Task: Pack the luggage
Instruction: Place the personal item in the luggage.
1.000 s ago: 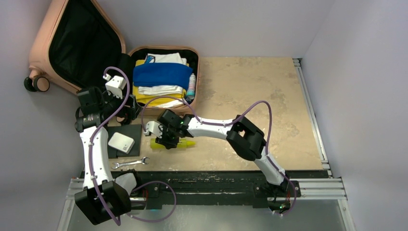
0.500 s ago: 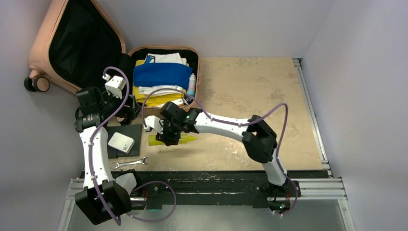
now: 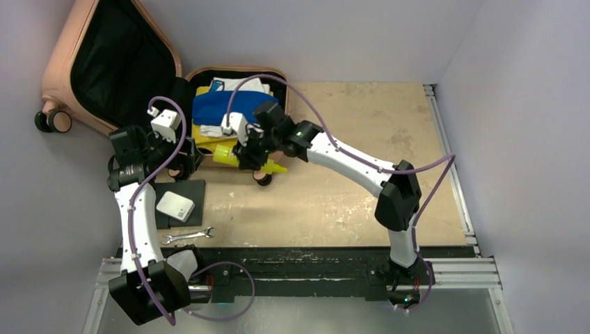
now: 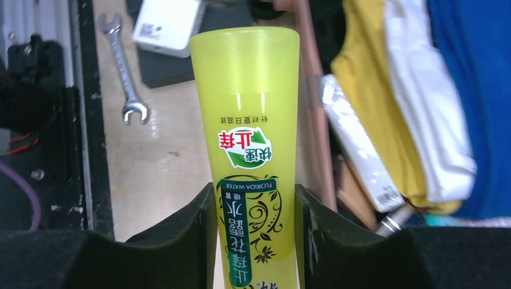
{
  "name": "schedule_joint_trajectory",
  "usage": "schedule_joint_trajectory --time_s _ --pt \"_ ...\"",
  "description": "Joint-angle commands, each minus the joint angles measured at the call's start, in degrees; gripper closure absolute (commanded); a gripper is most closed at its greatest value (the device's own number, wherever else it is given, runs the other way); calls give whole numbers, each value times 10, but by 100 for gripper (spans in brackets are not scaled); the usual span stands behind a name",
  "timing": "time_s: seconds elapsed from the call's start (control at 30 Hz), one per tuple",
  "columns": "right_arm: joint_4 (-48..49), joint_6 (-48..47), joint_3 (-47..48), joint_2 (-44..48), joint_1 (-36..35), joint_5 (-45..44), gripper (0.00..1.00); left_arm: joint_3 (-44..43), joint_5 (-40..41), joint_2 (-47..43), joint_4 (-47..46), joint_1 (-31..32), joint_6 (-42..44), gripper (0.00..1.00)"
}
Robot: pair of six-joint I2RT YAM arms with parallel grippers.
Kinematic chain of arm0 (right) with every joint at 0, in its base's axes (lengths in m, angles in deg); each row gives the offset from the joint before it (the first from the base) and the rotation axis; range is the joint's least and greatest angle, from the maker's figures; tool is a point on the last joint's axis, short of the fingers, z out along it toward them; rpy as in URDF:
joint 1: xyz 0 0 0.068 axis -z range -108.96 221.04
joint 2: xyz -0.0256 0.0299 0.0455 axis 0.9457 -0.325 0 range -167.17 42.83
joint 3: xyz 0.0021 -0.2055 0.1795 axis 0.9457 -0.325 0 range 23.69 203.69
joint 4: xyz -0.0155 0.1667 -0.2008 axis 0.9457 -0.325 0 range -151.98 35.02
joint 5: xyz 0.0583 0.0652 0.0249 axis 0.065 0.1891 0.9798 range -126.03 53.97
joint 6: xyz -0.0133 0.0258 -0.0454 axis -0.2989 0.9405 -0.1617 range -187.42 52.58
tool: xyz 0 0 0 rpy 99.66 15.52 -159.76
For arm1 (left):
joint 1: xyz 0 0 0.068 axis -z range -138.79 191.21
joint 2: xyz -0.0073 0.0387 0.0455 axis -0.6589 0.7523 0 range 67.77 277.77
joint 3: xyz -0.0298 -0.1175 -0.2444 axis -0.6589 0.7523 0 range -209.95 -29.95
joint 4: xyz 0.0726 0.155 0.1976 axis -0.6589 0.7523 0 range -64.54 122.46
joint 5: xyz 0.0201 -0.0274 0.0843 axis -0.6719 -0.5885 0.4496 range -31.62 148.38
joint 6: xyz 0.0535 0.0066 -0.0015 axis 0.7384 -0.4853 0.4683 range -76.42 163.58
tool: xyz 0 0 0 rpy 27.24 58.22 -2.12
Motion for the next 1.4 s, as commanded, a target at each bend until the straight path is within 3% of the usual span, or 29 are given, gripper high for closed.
schedule_joint_trajectory --time_s 0.0,0.43,0.63,0.9,1.37 --pt "26 62 44 13 50 48 92 2 -21 -3 -9 -7 -3 1" --pt "173 206 52 7 172 115 92 2 -23 1 -9 -9 -4 1" --pt "286 304 47 -12 213 184 92 2 -22 1 -9 -11 -4 1" --pt "517 464 -10 -41 250 276 95 2 -23 6 -9 -11 -4 1" --pt "764 657 -12 -152 280 317 90 3 -23 14 -9 -13 -3 1"
